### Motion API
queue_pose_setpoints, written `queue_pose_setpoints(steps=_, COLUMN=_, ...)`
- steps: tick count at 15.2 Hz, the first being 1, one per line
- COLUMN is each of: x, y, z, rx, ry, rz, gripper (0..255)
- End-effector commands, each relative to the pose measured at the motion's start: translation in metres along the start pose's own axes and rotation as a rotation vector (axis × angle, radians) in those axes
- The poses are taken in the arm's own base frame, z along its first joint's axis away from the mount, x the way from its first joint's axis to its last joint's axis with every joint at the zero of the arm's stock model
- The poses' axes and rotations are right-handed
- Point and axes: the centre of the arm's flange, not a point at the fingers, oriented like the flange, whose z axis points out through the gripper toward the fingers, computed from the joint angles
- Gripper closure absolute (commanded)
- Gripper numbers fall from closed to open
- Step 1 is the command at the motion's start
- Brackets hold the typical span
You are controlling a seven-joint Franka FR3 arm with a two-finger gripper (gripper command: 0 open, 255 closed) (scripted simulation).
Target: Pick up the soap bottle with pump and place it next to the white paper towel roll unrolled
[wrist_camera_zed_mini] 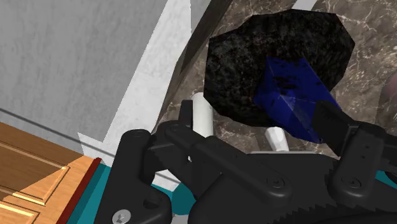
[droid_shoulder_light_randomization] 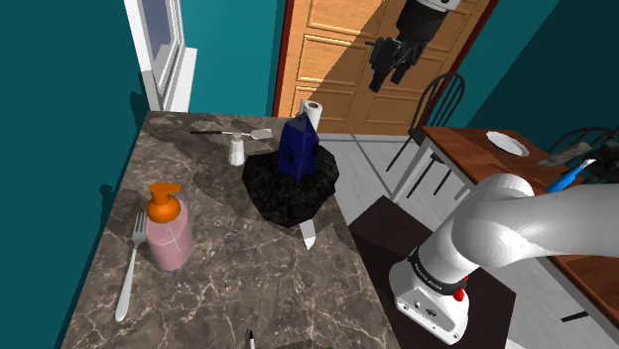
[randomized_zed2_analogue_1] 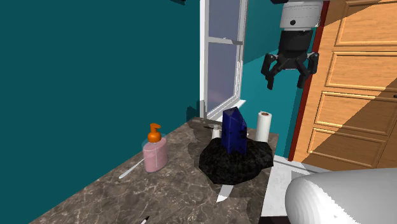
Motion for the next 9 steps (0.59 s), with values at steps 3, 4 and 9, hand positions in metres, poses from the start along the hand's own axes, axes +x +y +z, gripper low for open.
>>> queue_pose_setpoints(steps=3, x=0.001, y=-0.023, z=0.012, rx=0.001, ry=-0.002, rz=0.011, gripper=0)
queue_pose_setpoints(steps=4, x=0.002, y=-0.035, z=0.018, rx=0.002, ry=-0.004, rz=0.017, gripper=0)
queue_pose_setpoints(steps=9, x=0.006, y=-0.094, z=0.047, rx=0.004, ry=-0.010, rz=0.045, gripper=0)
